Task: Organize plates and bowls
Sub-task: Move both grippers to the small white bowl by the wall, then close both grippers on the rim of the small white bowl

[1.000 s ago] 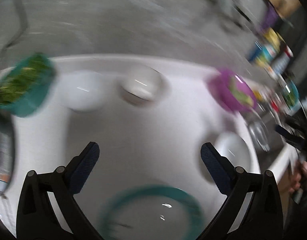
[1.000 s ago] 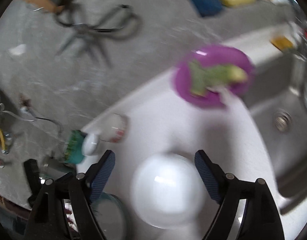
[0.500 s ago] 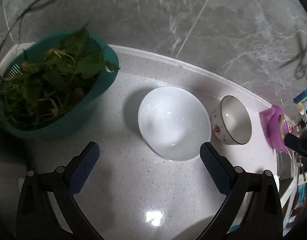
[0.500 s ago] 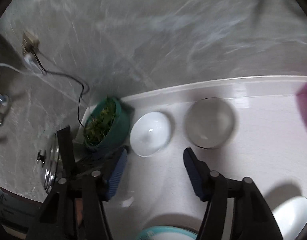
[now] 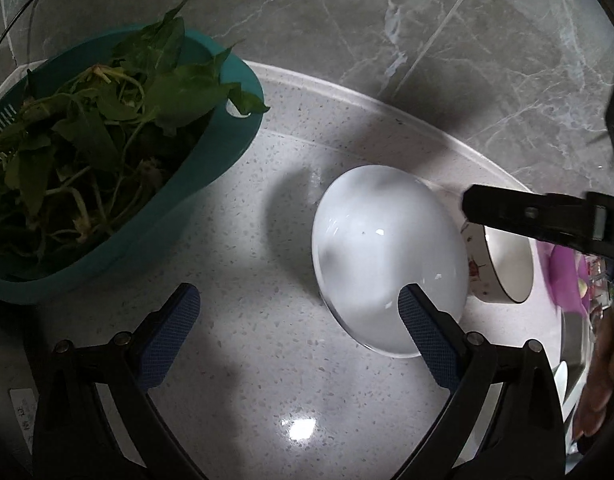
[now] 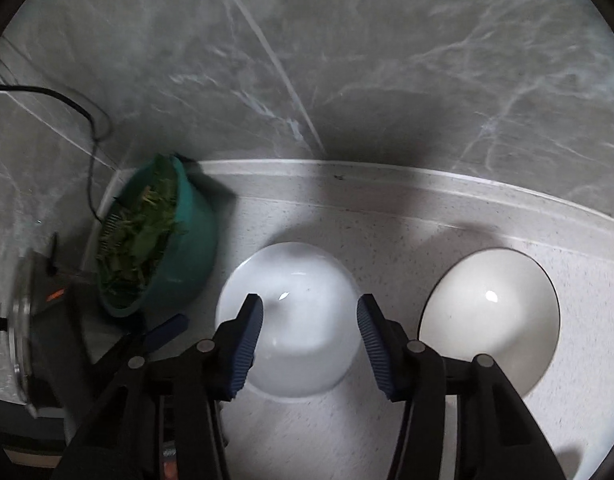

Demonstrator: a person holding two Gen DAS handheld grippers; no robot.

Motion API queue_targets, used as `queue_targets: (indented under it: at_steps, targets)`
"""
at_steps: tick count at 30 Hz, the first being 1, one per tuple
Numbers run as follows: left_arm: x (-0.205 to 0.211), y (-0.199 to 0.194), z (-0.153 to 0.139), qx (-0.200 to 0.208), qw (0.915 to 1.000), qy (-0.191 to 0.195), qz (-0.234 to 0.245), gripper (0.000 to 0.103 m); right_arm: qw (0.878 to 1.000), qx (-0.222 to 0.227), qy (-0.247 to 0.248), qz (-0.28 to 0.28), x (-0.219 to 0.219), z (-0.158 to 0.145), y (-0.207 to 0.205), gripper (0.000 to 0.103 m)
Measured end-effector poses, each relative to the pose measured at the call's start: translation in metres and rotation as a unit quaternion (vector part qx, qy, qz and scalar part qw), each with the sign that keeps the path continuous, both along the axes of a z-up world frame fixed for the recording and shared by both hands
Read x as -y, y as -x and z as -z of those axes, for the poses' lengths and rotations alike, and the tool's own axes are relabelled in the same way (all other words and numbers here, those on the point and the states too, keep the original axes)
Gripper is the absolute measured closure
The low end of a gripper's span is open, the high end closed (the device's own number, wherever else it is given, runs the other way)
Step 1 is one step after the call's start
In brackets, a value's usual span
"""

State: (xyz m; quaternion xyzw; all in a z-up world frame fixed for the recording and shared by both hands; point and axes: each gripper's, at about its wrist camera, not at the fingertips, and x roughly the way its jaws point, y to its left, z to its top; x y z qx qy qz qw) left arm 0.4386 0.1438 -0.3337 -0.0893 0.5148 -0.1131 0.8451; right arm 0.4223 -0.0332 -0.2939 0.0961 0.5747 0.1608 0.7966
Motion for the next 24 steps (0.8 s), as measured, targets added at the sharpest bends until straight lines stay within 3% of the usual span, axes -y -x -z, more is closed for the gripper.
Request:
queue_targets:
  at_steps: [1,6,15,18,22,24]
  targets:
    - [0.001,-0.002,0.003,-0.002,1.0000,-0.001,0.001,0.004,1.000,-0.003,0.003,0.000,0.000,0.004,-0.002,0.049]
    - [0.007,-0.014,0.014,-0.012,0.9999,-0.002,0.006,0.031,0.999,-0.019,0.026,-0.012,-0.005,0.023,-0.010,0.049]
    - [0.019,-0.027,0.031,-0.028,0.9994,0.004,0.019,0.042,0.997,-0.057,0.050,-0.023,-0.010,0.053,-0.019,0.049]
    - [0.023,-0.033,0.033,-0.033,0.9992,0.004,0.021,0.062,0.997,-0.064,0.047,-0.023,-0.008,0.059,-0.020,0.060]
    - [0.031,-0.041,0.040,-0.035,0.9990,-0.001,0.029,0.073,0.996,-0.069,0.046,-0.029,-0.008,0.062,-0.022,0.081]
    - [0.035,-0.047,0.044,-0.035,0.9988,0.007,0.033,0.080,0.996,-0.069,0.046,-0.028,-0.011,0.063,-0.024,0.085]
